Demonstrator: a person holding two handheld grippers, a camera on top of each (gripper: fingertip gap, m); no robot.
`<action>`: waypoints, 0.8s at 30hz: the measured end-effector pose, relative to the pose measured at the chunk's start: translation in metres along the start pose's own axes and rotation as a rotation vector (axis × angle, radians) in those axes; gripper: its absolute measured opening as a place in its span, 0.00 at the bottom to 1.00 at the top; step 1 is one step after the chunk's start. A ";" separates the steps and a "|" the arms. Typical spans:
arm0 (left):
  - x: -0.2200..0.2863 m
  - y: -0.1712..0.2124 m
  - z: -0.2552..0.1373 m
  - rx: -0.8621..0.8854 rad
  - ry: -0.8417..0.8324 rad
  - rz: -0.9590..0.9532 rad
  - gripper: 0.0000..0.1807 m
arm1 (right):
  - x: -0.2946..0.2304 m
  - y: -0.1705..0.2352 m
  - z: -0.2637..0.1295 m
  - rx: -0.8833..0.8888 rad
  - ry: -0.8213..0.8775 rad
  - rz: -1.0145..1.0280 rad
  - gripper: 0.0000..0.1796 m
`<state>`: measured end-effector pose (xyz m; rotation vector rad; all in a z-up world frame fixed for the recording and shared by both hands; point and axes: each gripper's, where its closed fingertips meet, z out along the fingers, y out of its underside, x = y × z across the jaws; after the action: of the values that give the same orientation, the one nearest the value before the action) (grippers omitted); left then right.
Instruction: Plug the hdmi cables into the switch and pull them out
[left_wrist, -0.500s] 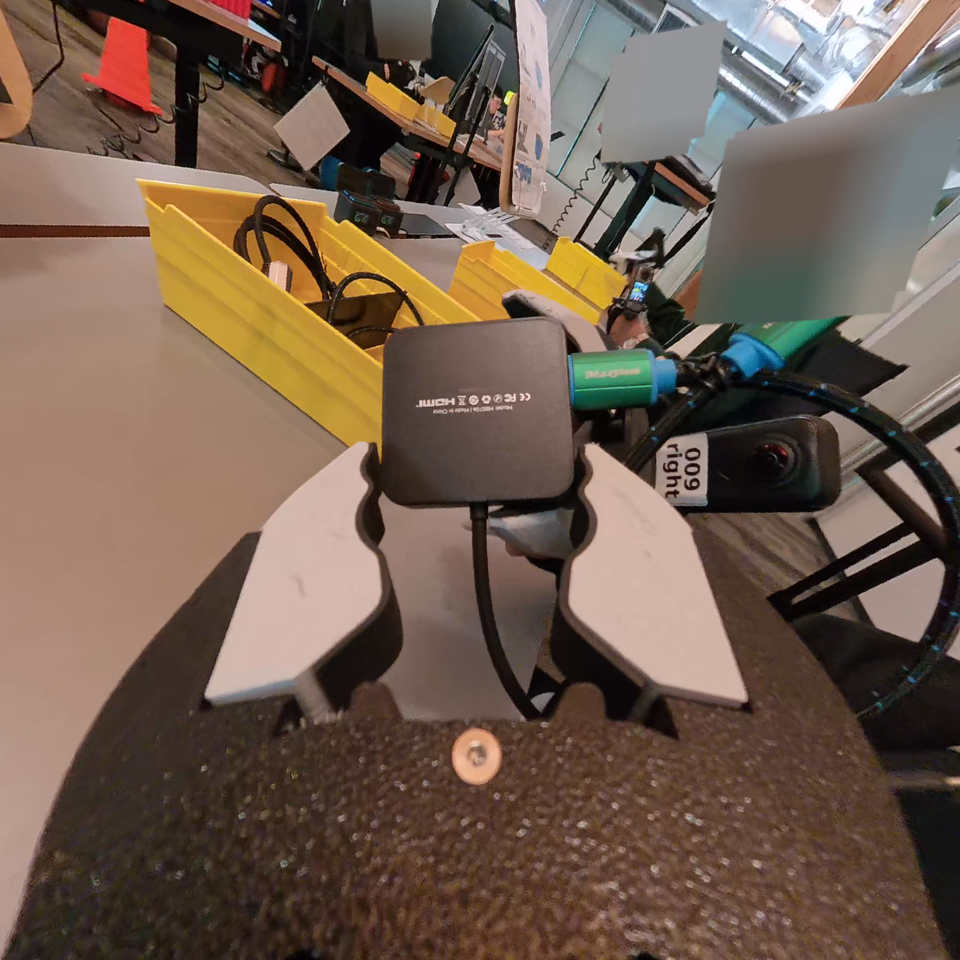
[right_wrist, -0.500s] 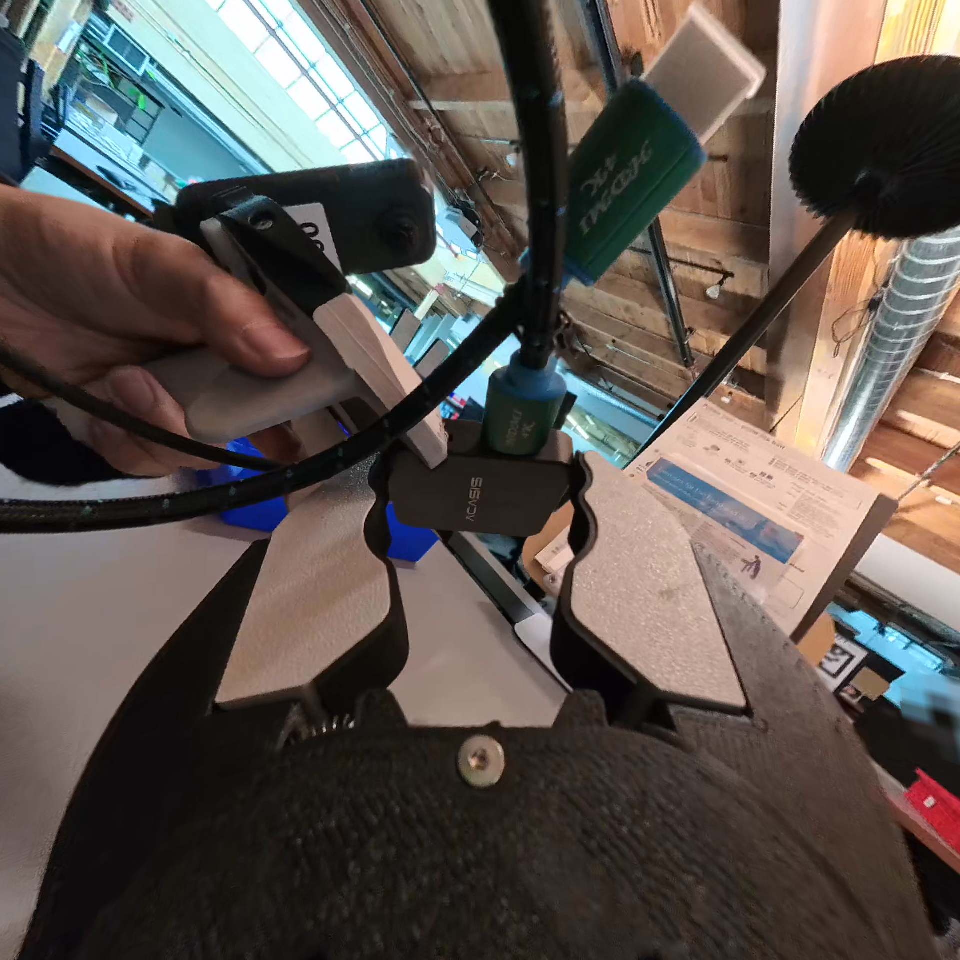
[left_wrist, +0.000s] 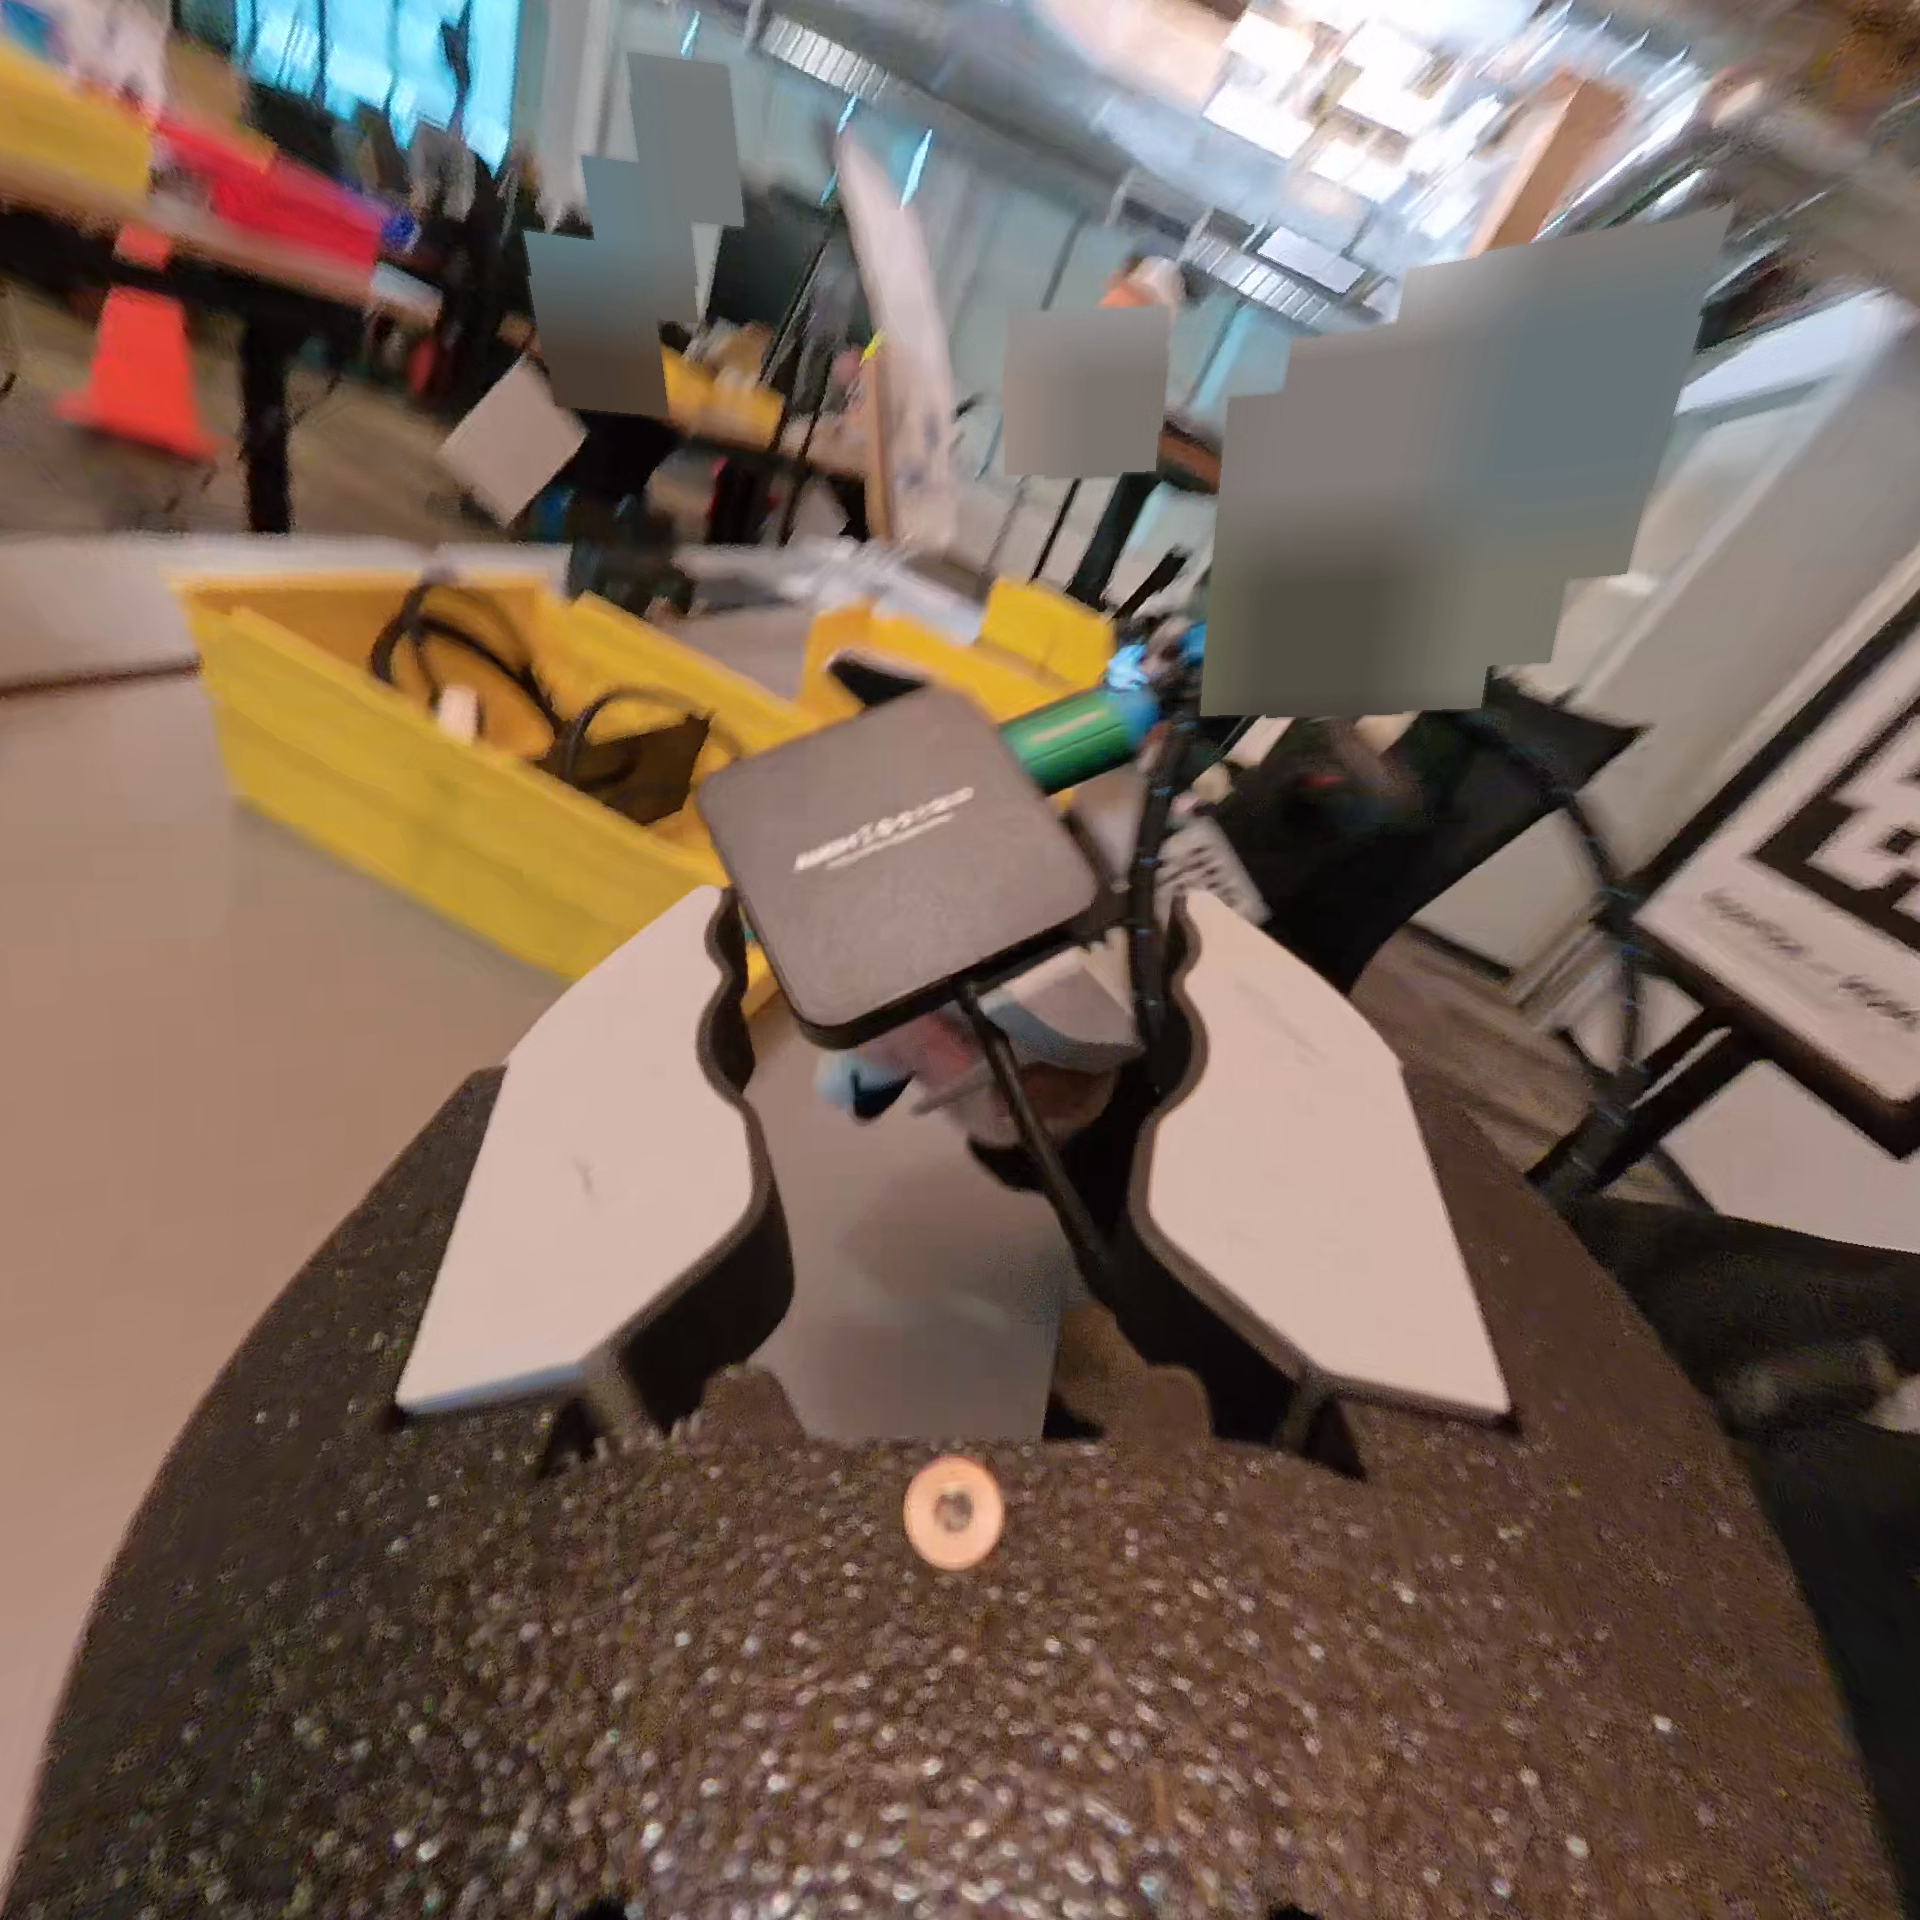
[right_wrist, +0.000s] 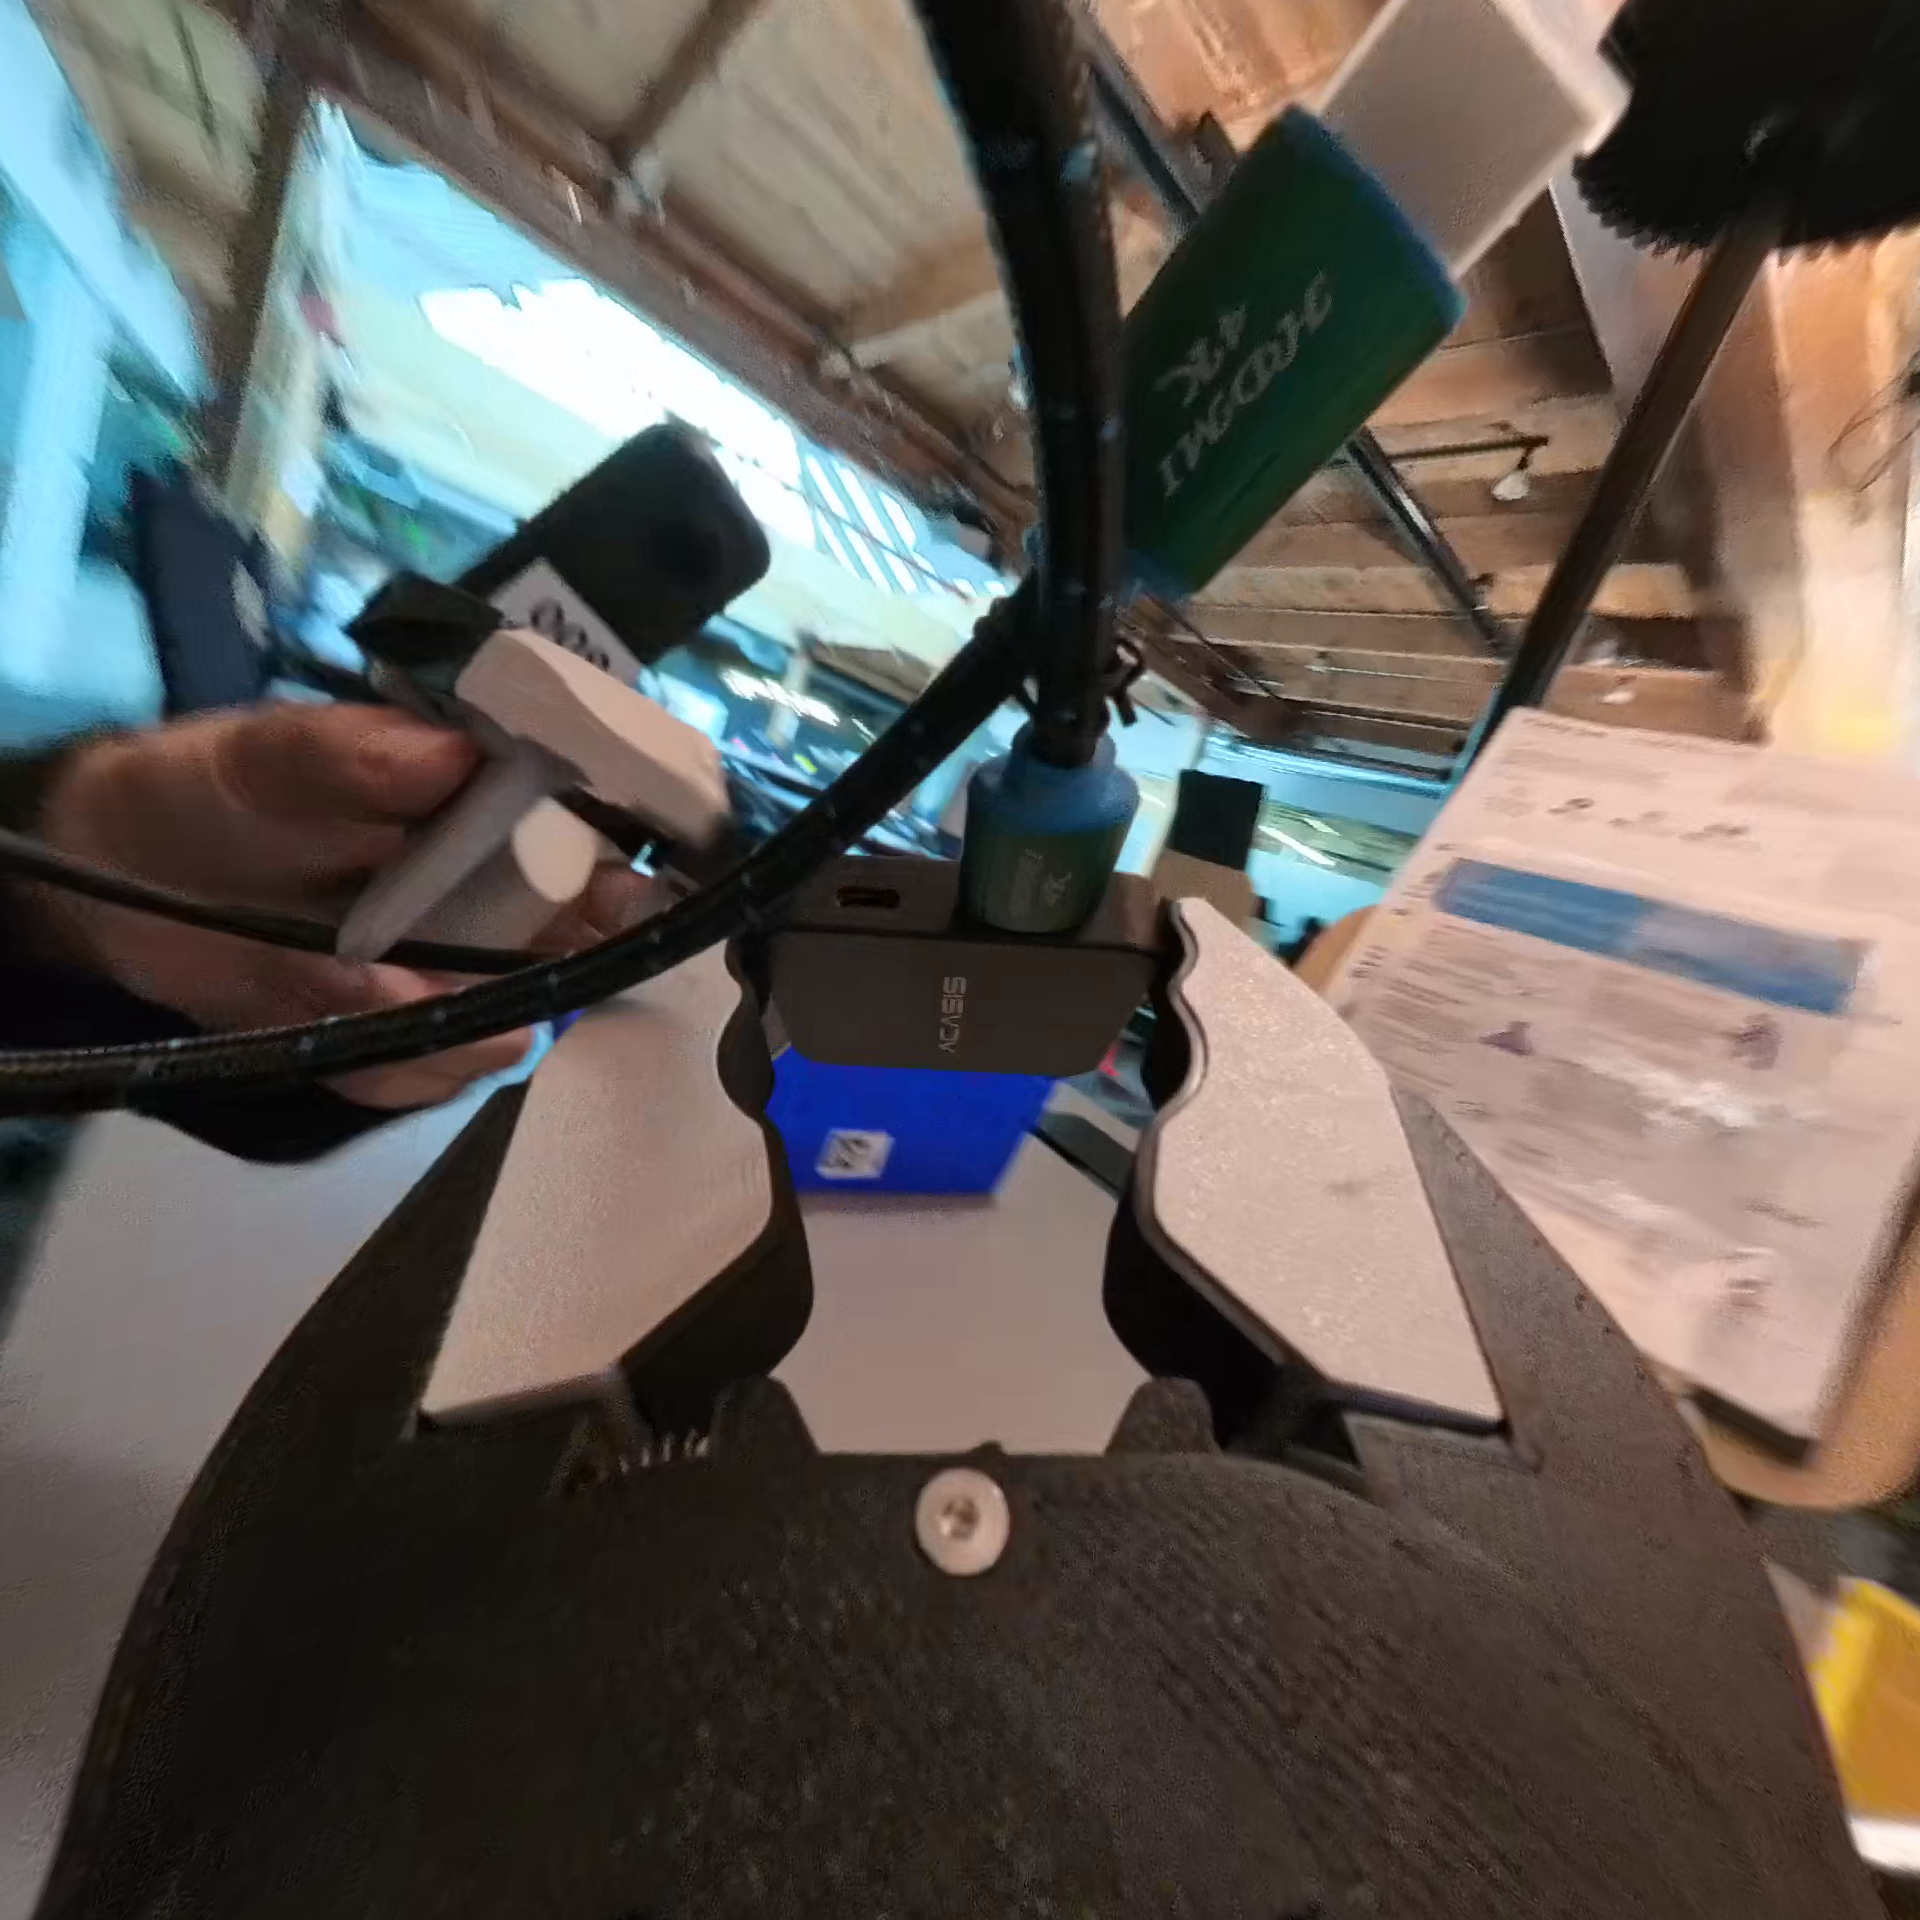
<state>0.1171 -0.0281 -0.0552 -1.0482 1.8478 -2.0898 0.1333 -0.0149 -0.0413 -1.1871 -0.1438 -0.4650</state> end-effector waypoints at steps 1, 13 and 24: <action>0.008 -0.011 -0.006 0.055 0.045 0.019 0.41 | 0.002 -0.006 -0.003 0.044 -0.019 0.073 0.40; 0.024 0.005 -0.021 0.112 0.142 0.513 0.45 | -0.023 -0.054 -0.016 0.424 -0.327 0.546 0.40; 0.040 0.015 -0.013 0.122 0.218 0.531 0.40 | -0.052 -0.046 -0.011 0.364 -0.461 0.527 0.40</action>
<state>0.0753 -0.0424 -0.0531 -0.2607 1.8022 -2.0052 0.0657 -0.0236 -0.0244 -0.9075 -0.2884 0.2956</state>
